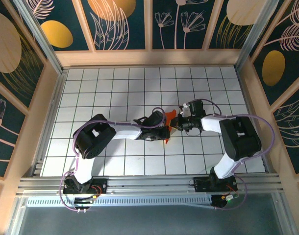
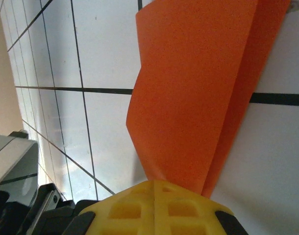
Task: Fold a paper plane with a square sheet of paper (fold left side to right side)
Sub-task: Fold the wing for the fifth time at the center of the table.
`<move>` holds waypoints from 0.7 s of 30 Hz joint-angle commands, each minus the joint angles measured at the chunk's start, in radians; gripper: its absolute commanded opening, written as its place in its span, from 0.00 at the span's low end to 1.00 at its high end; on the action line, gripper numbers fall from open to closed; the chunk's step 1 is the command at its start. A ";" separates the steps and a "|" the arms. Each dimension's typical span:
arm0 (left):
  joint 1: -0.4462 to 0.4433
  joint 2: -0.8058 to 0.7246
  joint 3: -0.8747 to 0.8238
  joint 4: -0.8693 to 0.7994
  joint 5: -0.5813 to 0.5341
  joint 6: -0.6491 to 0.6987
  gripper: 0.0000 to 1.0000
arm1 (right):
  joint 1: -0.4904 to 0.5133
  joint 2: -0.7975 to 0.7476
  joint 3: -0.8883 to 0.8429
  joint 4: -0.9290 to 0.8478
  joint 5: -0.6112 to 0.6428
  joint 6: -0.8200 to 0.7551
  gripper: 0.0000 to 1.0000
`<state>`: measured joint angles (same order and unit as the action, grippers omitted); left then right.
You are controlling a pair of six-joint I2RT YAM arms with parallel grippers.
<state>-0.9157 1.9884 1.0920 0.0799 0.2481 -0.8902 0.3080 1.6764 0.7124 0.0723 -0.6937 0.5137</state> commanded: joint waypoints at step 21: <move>-0.003 -0.010 -0.022 -0.171 -0.068 0.023 0.00 | 0.012 0.158 0.048 -0.103 0.114 -0.048 0.00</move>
<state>-0.9169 1.9812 1.0924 0.0708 0.2317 -0.8898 0.3126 1.7813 0.7753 0.0444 -0.6579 0.4961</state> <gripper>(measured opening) 0.048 0.051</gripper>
